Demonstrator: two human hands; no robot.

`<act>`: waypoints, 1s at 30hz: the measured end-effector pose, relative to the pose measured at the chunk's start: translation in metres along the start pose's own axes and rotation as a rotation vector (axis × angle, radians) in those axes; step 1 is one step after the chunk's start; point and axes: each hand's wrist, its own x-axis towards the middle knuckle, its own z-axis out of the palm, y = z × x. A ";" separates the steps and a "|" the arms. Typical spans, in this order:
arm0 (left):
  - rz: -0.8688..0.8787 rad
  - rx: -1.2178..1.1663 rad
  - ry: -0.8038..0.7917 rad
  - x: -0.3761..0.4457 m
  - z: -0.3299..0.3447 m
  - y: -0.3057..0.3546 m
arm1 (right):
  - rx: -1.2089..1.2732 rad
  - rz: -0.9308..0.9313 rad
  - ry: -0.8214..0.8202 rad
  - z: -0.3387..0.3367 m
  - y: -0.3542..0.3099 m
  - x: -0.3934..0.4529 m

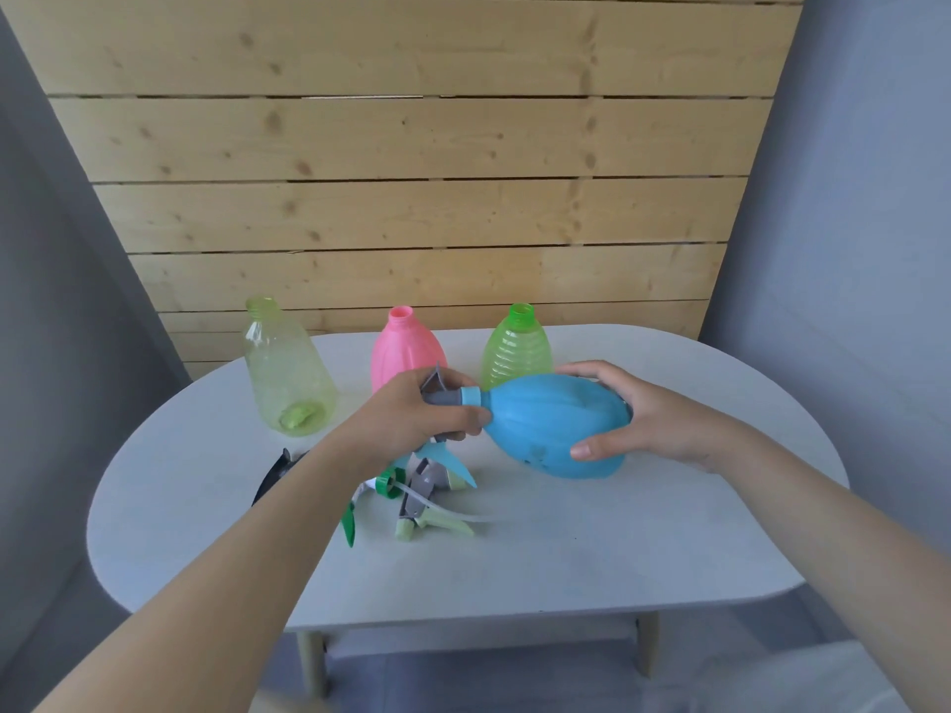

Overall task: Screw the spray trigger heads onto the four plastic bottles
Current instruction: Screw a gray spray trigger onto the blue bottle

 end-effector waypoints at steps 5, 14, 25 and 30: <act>0.150 0.285 -0.011 -0.011 -0.004 0.018 | -0.091 0.011 -0.008 0.012 0.004 0.003; 0.276 0.106 0.243 -0.008 -0.004 0.035 | 0.014 0.090 0.034 0.025 -0.002 0.005; 0.170 -0.648 0.256 0.001 0.031 0.030 | 0.223 0.096 0.104 0.050 -0.004 0.004; 0.170 -0.566 0.295 0.002 0.036 0.034 | 0.195 0.072 0.138 0.054 -0.008 0.003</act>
